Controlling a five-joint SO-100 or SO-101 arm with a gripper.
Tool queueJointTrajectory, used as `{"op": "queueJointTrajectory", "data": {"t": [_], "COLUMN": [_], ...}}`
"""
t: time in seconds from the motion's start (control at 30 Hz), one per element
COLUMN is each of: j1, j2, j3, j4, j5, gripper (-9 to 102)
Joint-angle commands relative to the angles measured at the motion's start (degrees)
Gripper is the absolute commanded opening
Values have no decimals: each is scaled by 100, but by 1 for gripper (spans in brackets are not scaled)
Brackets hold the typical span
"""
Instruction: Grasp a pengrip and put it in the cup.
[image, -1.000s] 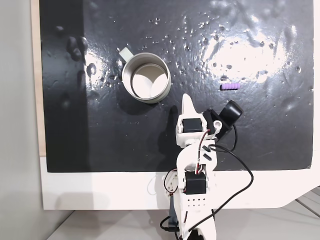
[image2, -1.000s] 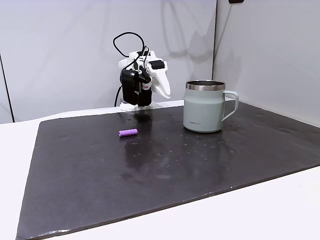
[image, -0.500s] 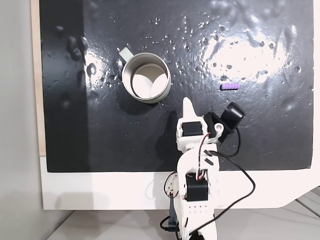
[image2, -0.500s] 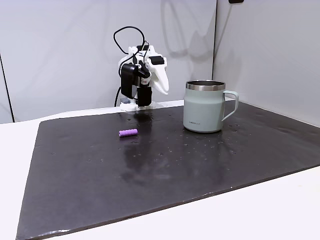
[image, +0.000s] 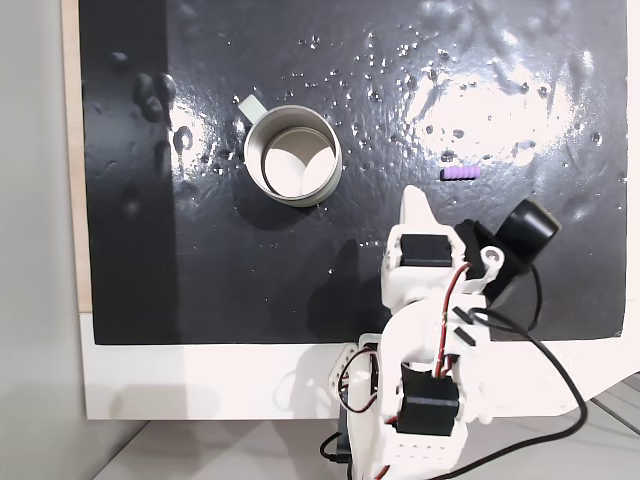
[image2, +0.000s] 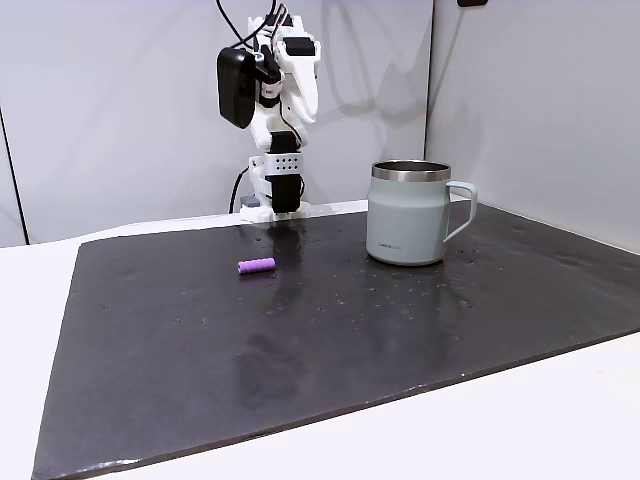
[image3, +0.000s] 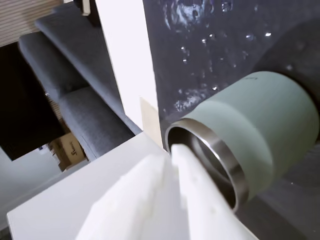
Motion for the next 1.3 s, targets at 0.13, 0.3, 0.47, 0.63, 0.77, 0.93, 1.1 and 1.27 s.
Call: {"op": "queueJointTrajectory", "data": {"t": [0.13, 0.3, 0.47, 0.63, 0.77, 0.93, 1.1, 1.27], "j1": [712, 1107, 1354, 1494, 1600, 1679, 1679, 1652], "j2": [-1292, -2751, -4069, -4896, -5353, -5810, -5959, -6196], "j3": [-1345, -2725, -3867, -4456, -4544, -4113, -3252, -2883], "j4": [562, 1301, 1881, 2250, 2232, 1635, 932, 624], "j5": [-466, -809, -1125, -1274, -1292, -1327, -1433, -1582], "gripper": [2, 3, 10, 23, 25, 25, 25, 25]}}
